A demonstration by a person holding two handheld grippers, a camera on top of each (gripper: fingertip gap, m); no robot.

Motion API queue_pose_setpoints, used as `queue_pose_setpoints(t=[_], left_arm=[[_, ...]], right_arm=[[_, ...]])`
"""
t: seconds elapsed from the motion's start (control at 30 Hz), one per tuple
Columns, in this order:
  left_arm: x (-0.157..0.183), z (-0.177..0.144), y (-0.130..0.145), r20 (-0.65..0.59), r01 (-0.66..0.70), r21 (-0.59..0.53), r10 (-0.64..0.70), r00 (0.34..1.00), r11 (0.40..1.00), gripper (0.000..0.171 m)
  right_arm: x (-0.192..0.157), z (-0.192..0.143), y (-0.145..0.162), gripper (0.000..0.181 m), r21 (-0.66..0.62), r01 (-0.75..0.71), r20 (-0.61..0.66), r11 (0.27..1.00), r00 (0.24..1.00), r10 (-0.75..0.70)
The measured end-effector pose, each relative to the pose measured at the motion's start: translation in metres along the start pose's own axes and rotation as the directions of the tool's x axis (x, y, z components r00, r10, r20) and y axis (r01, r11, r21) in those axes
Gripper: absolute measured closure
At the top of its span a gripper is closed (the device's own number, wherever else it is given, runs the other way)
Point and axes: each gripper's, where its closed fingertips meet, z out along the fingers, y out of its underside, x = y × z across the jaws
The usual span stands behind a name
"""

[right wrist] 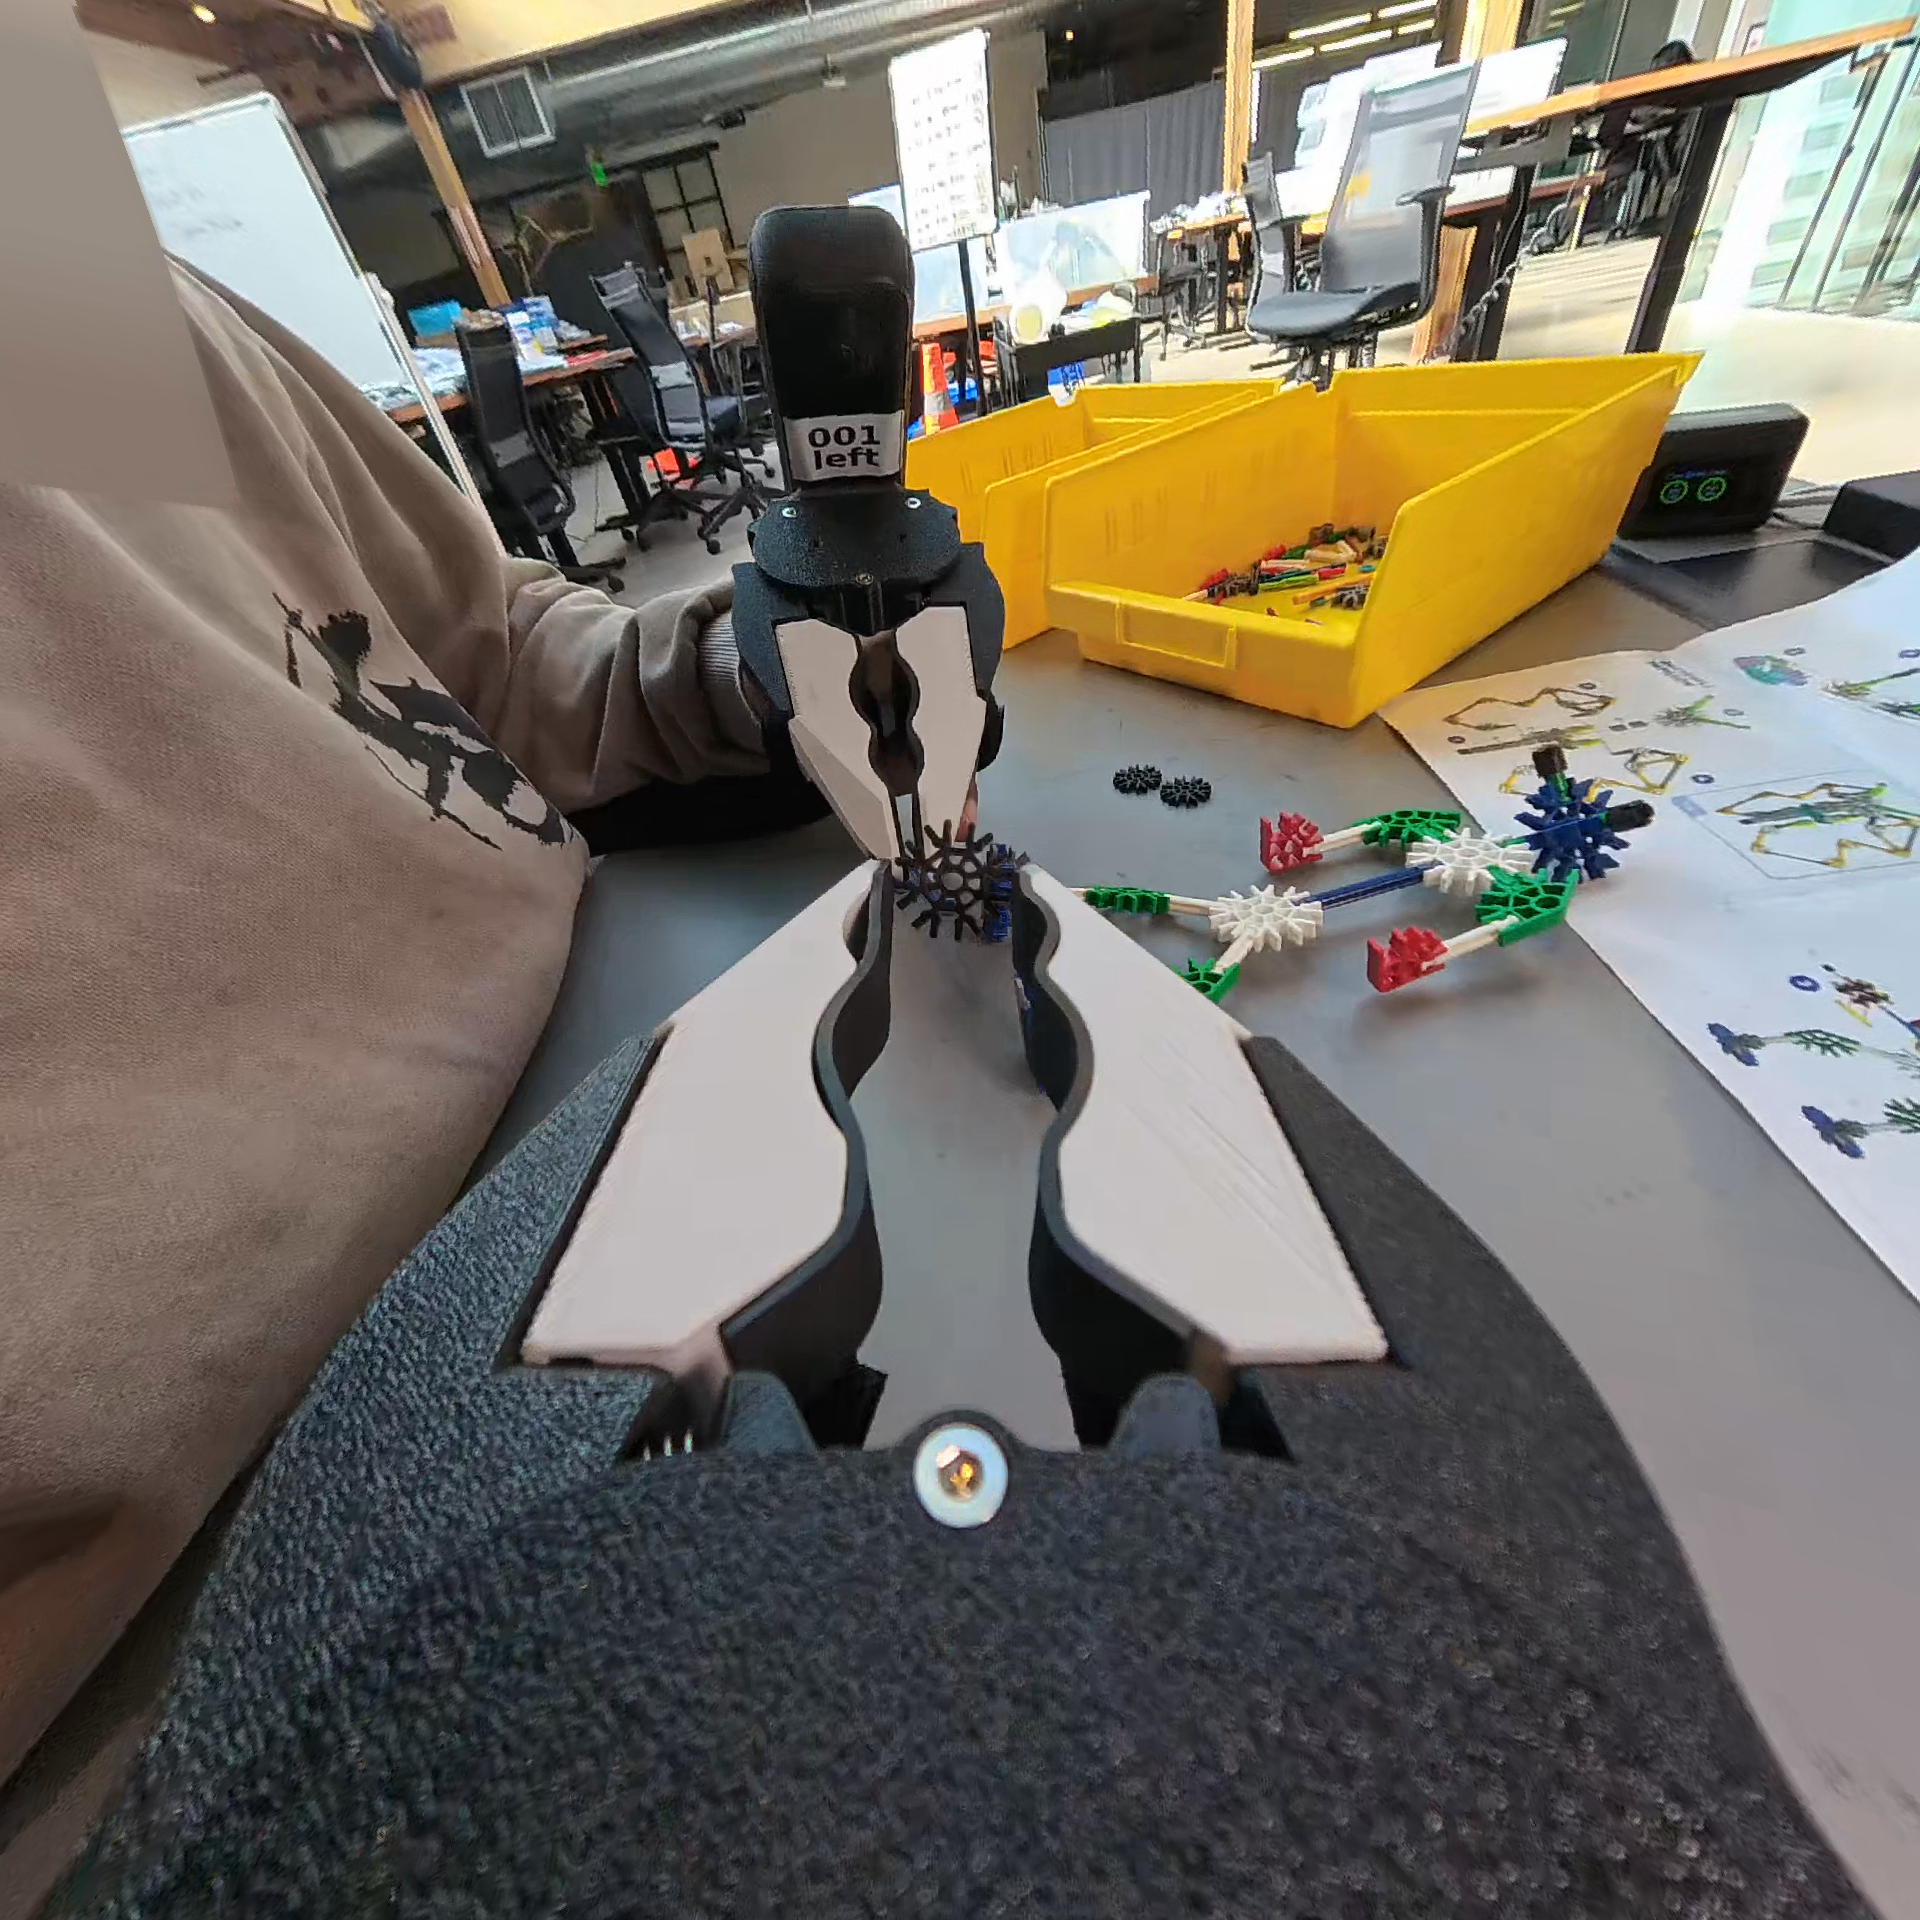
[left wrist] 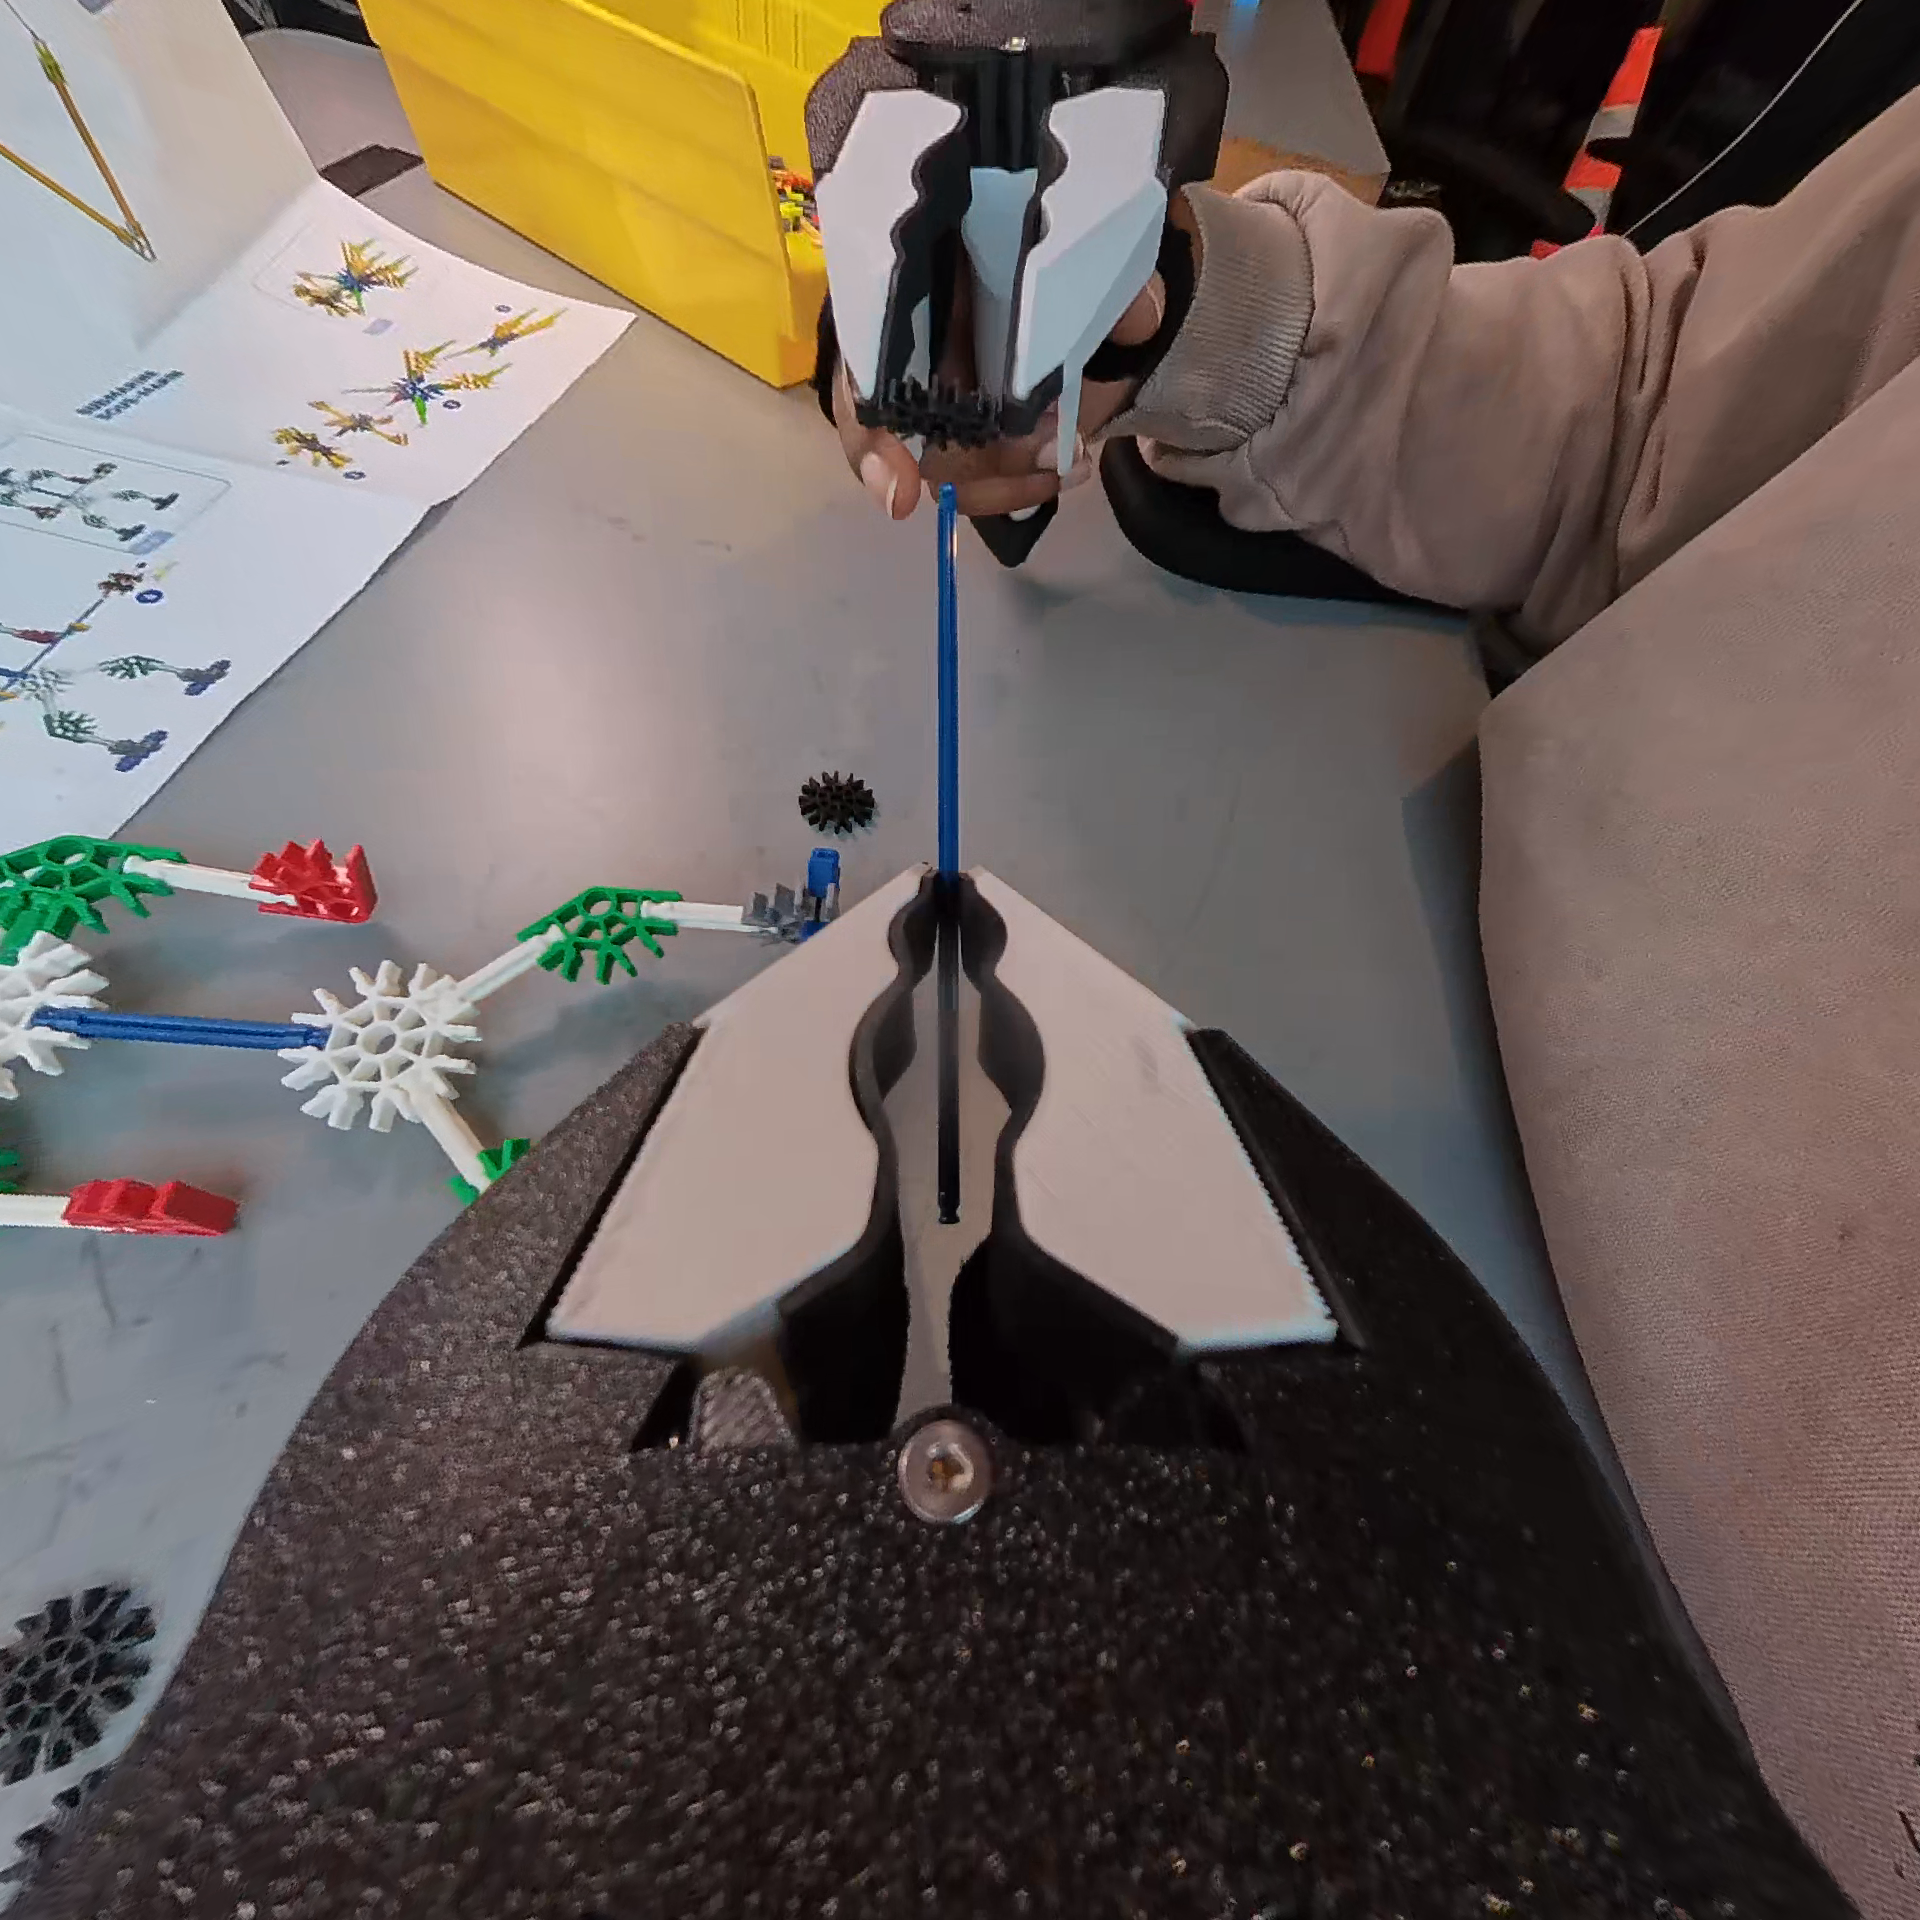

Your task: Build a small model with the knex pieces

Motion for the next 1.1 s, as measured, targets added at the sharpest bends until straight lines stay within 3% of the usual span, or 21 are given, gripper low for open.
queue_pose_setpoints(t=[0.47,1.1], left_arm=[[0.006,-0.003,-0.007,-0.028,0.002,0.039,-0.001,1.0,0.999,0.17],[0.015,0.004,-0.005,-0.072,0.013,0.026,-0.011,0.997,1.0,0.17]], right_arm=[[-0.015,0.006,-0.004,0.16,0.04,-0.03,0.083,0.999,0.996,0.027],[-0.021,0.032,0.025,0.16,-0.114,0.066,0.051,0.991,0.997,-0.061]])
